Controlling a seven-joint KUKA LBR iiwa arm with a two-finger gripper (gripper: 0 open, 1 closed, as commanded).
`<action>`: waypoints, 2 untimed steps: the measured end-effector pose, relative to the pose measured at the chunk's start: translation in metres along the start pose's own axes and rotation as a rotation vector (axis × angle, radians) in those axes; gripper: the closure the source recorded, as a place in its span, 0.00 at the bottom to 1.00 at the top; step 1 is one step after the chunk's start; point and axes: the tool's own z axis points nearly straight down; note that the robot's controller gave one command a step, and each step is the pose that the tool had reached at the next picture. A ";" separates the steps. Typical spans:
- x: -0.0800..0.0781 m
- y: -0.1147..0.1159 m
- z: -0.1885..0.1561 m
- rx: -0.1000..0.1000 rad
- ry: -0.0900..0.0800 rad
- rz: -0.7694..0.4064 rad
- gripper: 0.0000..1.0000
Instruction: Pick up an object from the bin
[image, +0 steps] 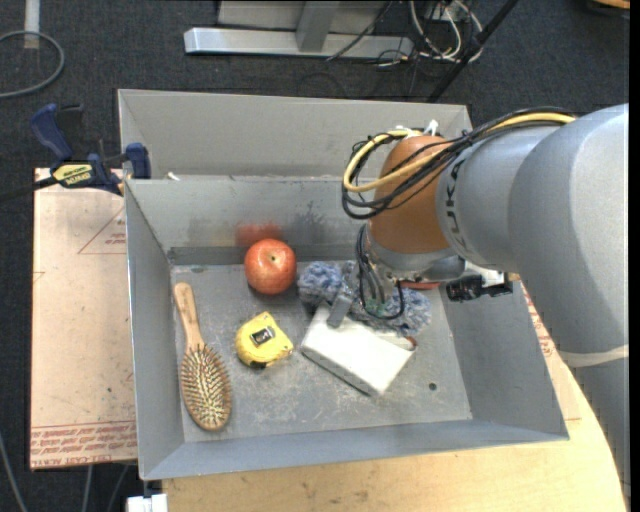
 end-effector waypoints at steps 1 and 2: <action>0.000 0.000 -0.002 0.000 0.000 0.000 1.00; 0.003 -0.003 -0.021 0.008 0.011 -0.001 1.00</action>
Offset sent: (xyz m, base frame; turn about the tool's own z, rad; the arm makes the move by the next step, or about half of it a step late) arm 0.0001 -0.0001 0.1030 0.0000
